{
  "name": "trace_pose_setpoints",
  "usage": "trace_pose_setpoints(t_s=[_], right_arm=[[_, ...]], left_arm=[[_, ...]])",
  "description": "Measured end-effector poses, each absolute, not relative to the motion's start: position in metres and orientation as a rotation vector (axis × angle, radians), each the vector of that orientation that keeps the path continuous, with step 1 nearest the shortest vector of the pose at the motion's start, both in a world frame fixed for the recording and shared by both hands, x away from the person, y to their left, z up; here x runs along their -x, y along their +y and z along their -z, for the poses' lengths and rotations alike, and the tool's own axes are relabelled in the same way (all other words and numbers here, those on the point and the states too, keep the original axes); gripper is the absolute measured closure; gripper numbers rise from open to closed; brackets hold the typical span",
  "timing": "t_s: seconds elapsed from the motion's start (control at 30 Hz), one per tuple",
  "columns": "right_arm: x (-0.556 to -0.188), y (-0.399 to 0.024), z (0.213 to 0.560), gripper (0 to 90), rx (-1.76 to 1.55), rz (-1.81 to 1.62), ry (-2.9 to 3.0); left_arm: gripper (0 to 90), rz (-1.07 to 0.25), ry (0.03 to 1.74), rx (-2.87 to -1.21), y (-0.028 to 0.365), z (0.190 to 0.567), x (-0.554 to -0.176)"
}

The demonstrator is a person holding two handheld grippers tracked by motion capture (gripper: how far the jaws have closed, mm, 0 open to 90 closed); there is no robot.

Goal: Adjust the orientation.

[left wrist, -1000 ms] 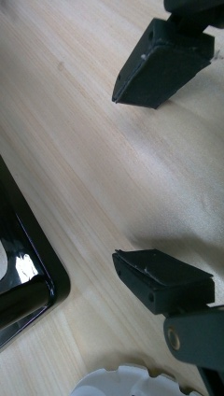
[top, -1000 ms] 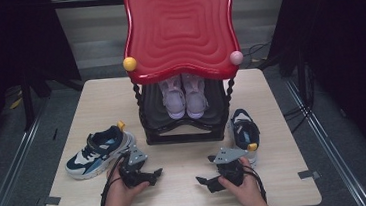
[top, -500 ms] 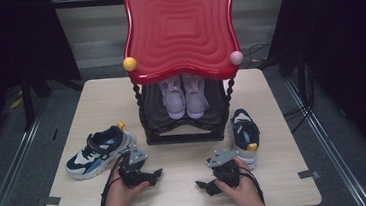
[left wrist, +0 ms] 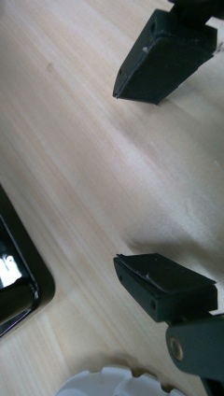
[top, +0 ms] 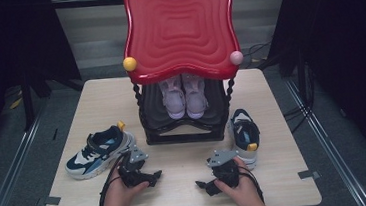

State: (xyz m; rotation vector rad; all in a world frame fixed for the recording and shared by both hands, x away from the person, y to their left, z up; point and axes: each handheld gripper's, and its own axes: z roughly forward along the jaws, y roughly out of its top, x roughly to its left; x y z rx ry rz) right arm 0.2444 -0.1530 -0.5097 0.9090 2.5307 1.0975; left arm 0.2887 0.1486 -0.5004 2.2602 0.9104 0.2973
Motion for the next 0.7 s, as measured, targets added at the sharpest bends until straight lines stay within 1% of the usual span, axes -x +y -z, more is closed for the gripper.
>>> trace_pose_setpoints(t_s=[0.1, 0.23, 0.33, 0.47, 0.57, 0.7], right_arm=[[-0.244, -0.153, 0.510, 13.6, -0.908, -1.098, 2.532], [-0.244, -0.153, 0.510, 13.6, -0.908, -1.100, 2.532], [-0.245, -0.153, 0.510, 13.5, -0.906, -1.100, 2.531], [-0.245, -0.153, 0.510, 13.4, -0.909, -1.101, 2.533], [-0.245, -0.153, 0.510, 13.3, -0.908, -1.102, 2.533], [-0.245, -0.153, 0.510, 13.4, -0.907, -1.102, 2.533]], left_arm=[[16.1, -0.245, 0.931, -2.299, 0.147, 0.495, -0.290], [16.3, -0.233, 0.955, -2.320, 0.146, 0.489, -0.291], [16.8, -0.223, 0.945, -2.371, 0.147, 0.482, -0.293], [17.2, -0.198, 0.947, -2.400, 0.149, 0.471, -0.295], [19.8, -0.177, 0.966, -2.427, 0.153, 0.467, -0.298], [20.4, -0.169, 0.991, -2.465, 0.159, 0.459, -0.302]])
